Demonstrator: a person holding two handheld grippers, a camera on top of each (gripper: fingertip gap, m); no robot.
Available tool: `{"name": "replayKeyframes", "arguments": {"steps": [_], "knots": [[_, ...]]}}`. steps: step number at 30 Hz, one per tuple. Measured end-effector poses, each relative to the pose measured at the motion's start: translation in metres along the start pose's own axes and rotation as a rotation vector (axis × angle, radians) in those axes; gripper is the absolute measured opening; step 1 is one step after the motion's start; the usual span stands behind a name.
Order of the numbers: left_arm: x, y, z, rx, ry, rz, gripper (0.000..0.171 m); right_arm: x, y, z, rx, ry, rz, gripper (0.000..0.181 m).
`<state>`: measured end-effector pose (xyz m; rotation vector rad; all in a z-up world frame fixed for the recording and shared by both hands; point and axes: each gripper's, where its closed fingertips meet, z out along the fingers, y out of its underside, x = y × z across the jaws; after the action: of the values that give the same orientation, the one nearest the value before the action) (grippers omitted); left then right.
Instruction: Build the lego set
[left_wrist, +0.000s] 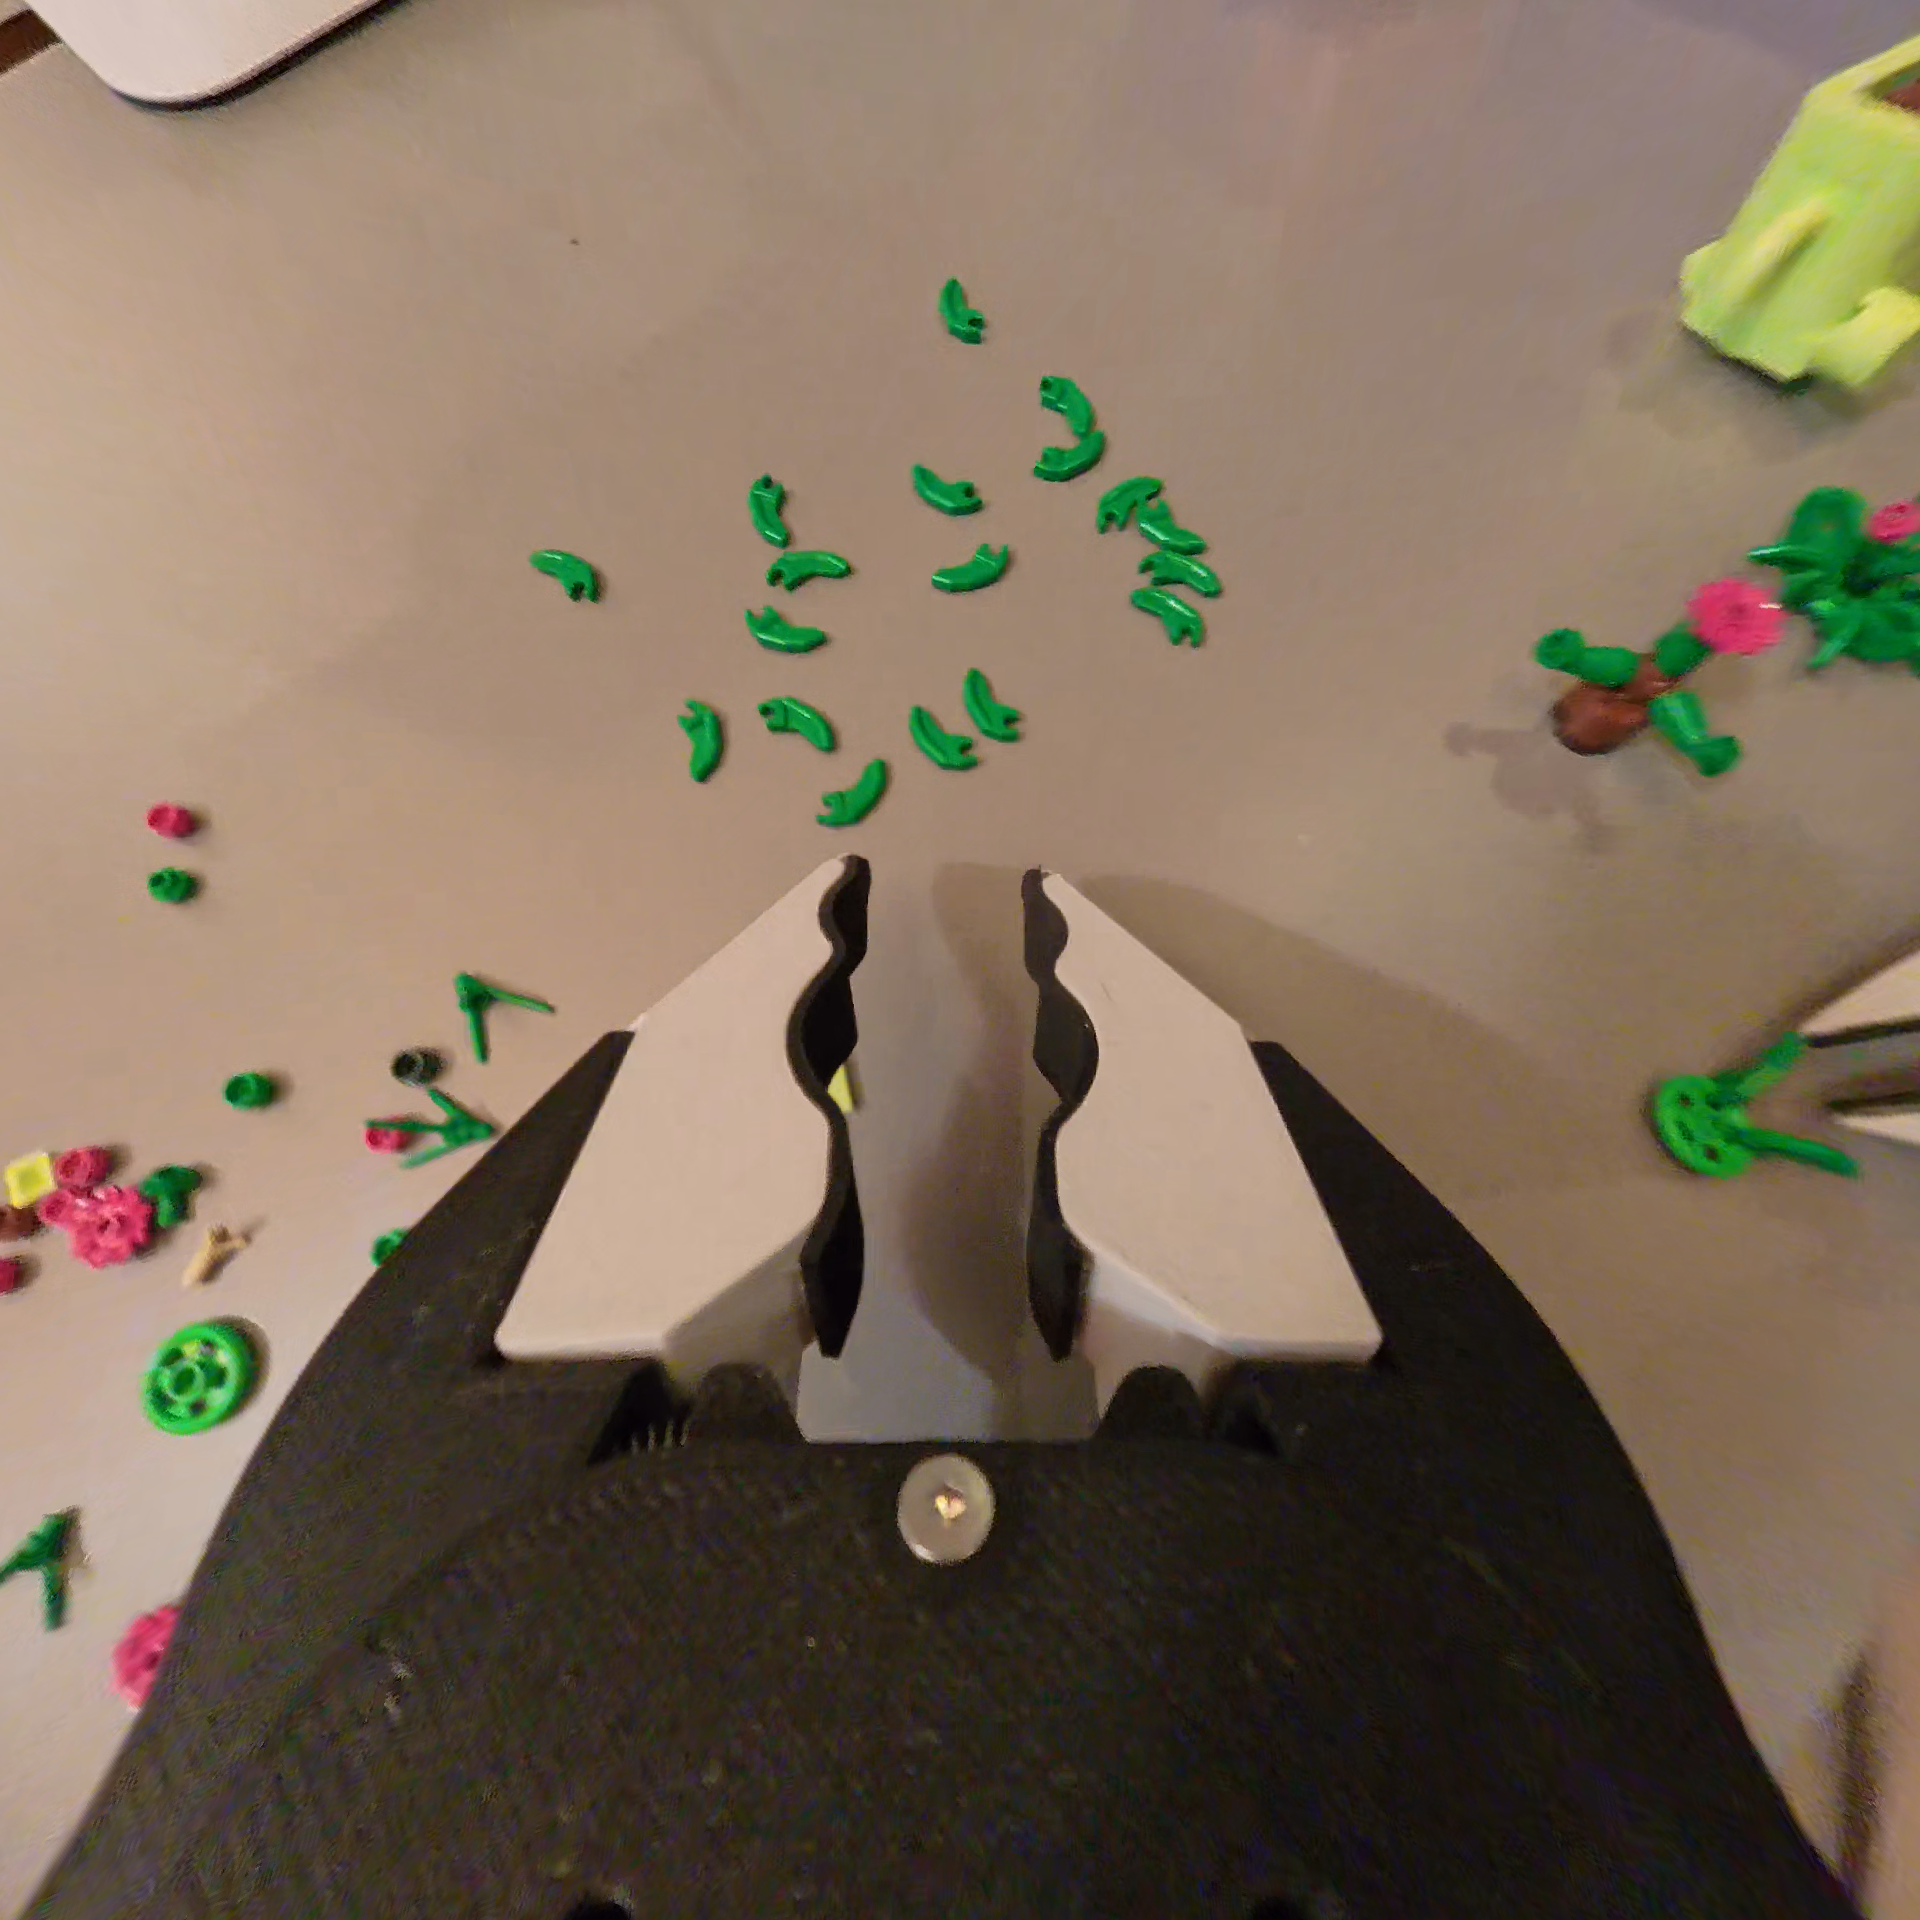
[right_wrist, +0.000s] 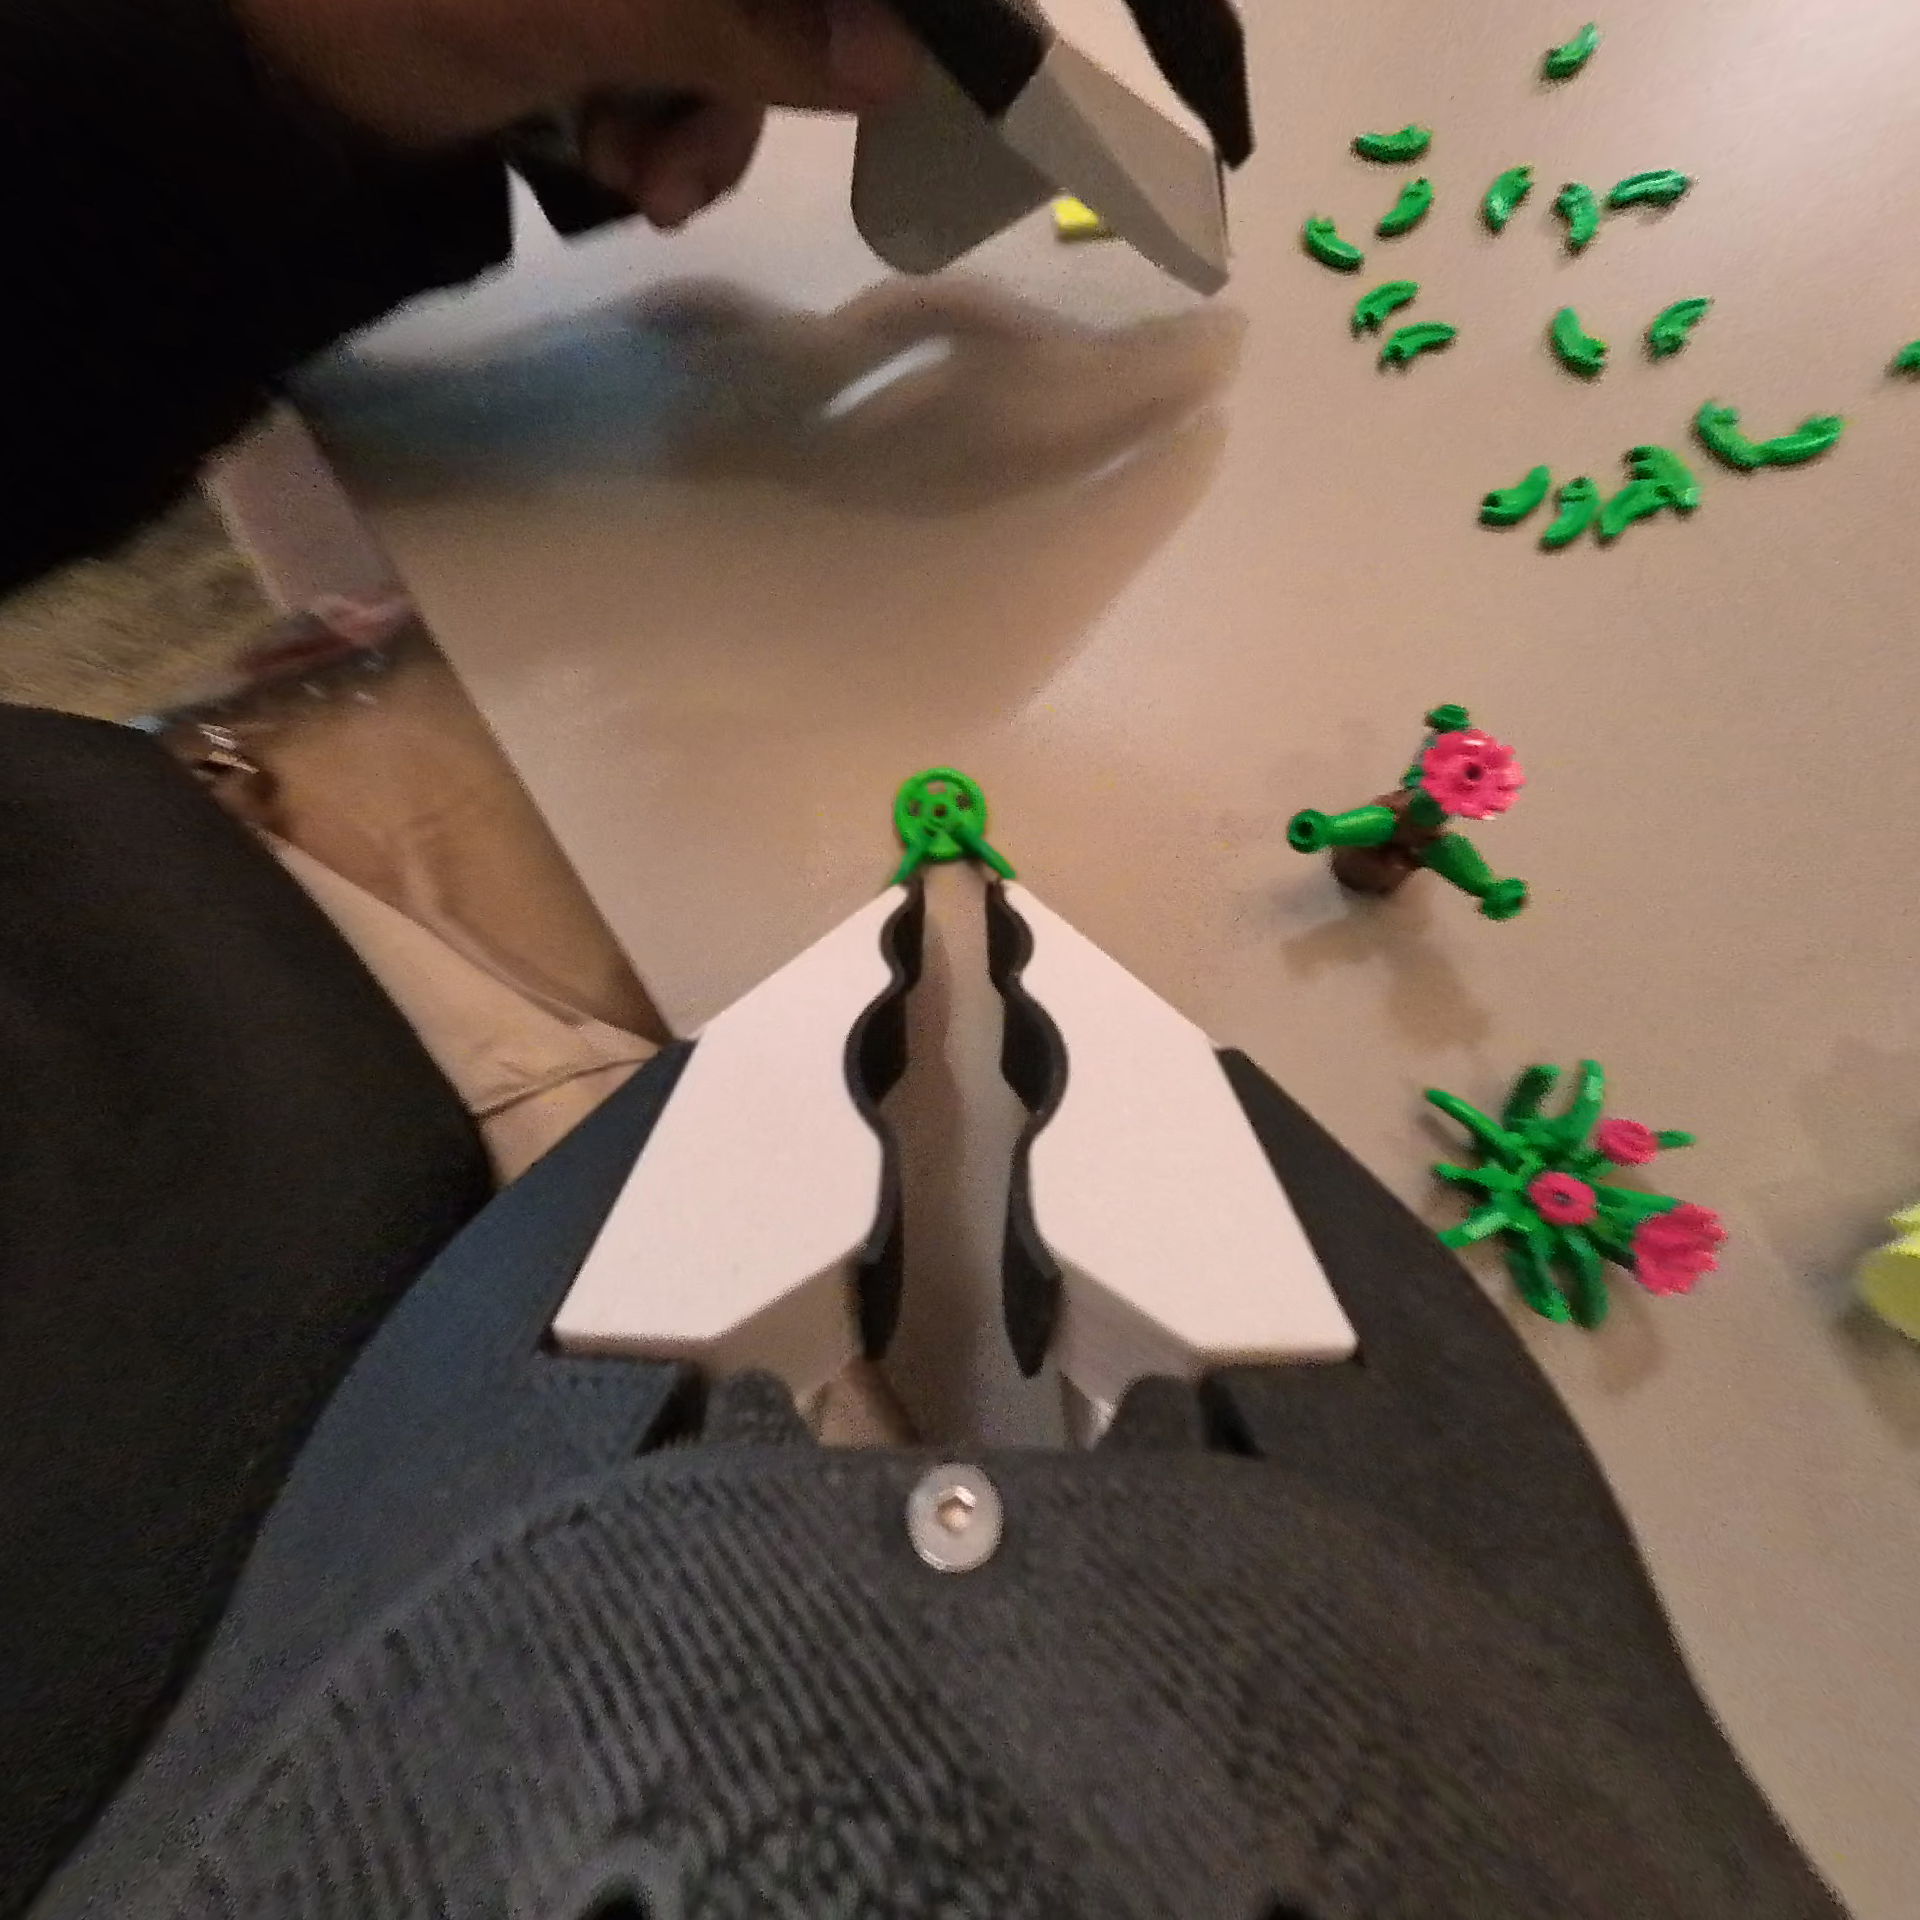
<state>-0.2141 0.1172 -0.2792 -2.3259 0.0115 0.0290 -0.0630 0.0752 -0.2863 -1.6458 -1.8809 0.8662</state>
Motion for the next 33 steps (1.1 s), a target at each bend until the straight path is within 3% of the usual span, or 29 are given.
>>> {"name": "replayKeyframes", "arguments": {"steps": [5, 10, 15, 17, 21, 24, 27, 33], "knots": [[-0.015, -0.001, 0.020, -0.089, -0.070, 0.062, 0.040, 0.031, 0.003, -0.004, -0.025, 0.226, -0.096, 0.000], [-0.011, -0.005, 0.027, -0.086, -0.014, 0.038, 0.035, 0.027, -0.001, -0.010, 0.034, 0.158, -0.024, 0.006], [0.001, 0.003, 0.021, -0.127, 0.053, 0.061, 0.000, 0.028, -0.003, -0.014, 0.078, 0.107, 0.054, 0.007], [0.003, 0.005, 0.017, -0.139, 0.062, 0.076, 0.000, 0.029, -0.004, -0.016, 0.091, 0.100, 0.070, 0.007], [-0.003, 0.000, 0.016, -0.102, 0.042, 0.057, 0.020, 0.029, -0.005, -0.016, 0.098, 0.094, 0.074, 0.007], [-0.003, 0.006, 0.019, -0.123, 0.058, 0.059, 0.025, 0.027, -0.006, -0.016, 0.100, 0.090, 0.069, 0.007], [0.005, 0.007, 0.019, -0.127, 0.112, 0.040, 0.007, 0.025, -0.008, -0.016, 0.106, 0.089, 0.065, 0.007], [0.026, 0.010, 0.006, -0.138, 0.200, 0.052, 0.006, 0.026, -0.014, -0.022, 0.135, 0.097, 0.049, 0.006]]}}
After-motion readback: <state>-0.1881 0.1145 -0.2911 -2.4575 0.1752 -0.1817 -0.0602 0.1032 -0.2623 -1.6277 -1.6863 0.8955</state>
